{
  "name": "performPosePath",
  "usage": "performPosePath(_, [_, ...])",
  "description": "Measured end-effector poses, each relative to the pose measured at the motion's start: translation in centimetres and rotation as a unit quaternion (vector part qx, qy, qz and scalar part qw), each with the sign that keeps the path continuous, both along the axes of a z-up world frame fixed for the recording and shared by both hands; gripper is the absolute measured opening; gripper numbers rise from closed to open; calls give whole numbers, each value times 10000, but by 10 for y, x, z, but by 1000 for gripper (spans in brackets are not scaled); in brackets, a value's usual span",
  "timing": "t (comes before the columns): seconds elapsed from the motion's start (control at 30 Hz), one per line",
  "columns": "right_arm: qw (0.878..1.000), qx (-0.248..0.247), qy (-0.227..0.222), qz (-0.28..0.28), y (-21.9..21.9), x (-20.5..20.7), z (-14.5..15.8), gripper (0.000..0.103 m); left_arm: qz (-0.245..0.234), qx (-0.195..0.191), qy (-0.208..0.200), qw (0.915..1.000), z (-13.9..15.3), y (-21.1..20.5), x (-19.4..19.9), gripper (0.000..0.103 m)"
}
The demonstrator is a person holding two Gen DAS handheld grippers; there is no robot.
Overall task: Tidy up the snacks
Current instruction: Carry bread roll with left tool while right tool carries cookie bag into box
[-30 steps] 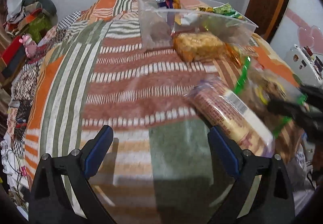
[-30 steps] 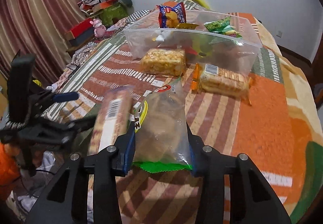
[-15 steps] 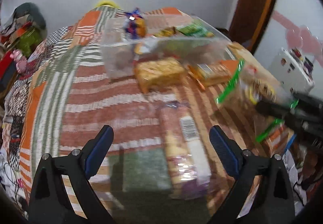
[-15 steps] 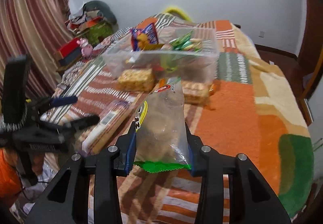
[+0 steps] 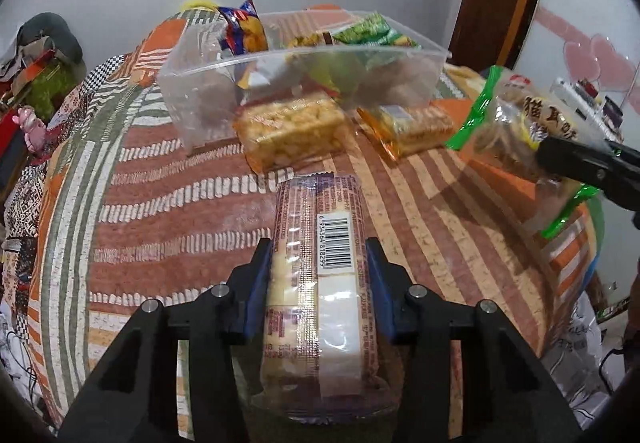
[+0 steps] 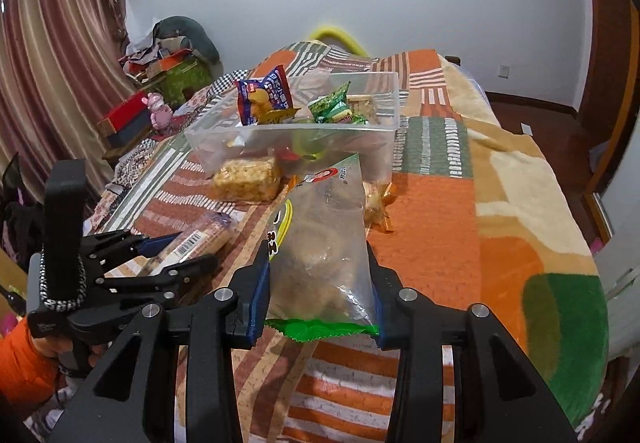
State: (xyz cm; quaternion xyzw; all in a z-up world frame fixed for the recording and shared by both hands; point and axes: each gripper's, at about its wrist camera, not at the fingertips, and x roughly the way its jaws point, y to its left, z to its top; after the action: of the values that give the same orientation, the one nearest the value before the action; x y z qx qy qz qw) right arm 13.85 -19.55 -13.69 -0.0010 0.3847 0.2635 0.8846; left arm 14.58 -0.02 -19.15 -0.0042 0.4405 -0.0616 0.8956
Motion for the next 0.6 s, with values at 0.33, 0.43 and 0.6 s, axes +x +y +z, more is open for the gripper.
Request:
performPosePath(0.33, [9995, 82, -305, 59, 14, 21, 20, 37, 209, -181, -682, 9973, 53, 22, 10, 45])
performPosePath(0.43, [9990, 67, -440, 94, 22, 30, 27, 37, 302, -205, -846, 9957, 66, 30, 21, 45])
performPosePath(0.6, [9981, 96, -606, 98, 33, 48, 37, 37, 520, -182, -1024, 9932, 78, 45, 45, 45])
